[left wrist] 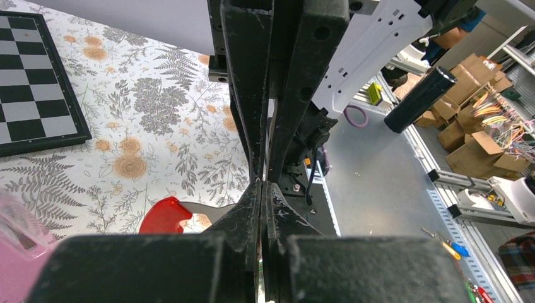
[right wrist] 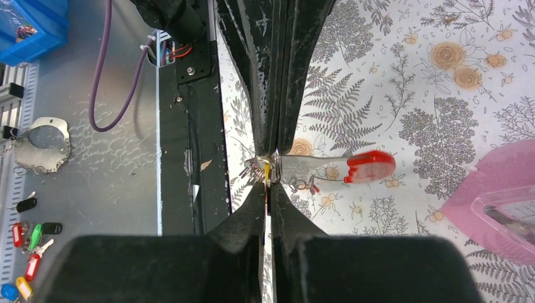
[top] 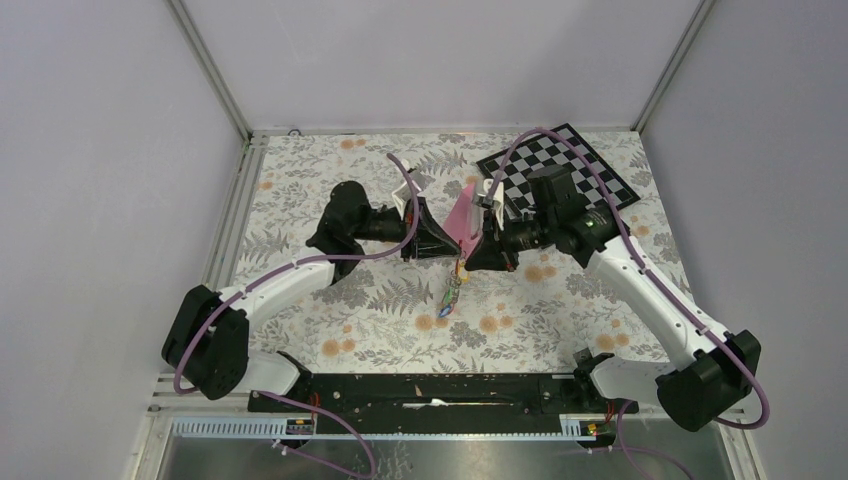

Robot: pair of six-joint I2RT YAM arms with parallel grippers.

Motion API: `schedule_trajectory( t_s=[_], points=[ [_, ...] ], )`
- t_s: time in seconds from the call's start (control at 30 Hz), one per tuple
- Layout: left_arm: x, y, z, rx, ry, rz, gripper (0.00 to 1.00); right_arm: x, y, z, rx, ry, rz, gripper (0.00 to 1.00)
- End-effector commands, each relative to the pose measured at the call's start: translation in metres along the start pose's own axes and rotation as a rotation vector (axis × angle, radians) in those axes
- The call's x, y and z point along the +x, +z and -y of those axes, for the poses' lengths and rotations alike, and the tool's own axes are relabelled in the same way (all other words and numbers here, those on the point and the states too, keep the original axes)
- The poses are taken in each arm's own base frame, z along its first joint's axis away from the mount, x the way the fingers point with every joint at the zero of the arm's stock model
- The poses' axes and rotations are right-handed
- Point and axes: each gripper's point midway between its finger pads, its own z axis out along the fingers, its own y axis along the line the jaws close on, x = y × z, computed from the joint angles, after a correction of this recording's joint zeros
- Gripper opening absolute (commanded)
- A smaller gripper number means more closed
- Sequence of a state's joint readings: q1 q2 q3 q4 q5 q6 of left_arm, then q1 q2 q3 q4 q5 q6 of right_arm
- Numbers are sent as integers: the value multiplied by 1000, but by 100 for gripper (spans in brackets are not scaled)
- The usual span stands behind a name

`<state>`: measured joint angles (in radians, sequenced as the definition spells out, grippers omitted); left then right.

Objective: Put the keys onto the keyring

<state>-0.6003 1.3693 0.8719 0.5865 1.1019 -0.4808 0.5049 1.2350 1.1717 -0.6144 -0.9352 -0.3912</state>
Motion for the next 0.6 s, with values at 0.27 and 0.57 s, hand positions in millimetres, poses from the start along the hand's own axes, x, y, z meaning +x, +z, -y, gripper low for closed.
schedule_trajectory(
  t_s=[0.27, 0.57],
  points=[
    [-38, -5, 15, 18, 44, 179, 0, -10, 0, -6, -39, -4, 51, 3],
    [-34, -5, 15, 29, 44, 197, 0, -20, 3, -3, -60, 17, 68, 16]
  ],
)
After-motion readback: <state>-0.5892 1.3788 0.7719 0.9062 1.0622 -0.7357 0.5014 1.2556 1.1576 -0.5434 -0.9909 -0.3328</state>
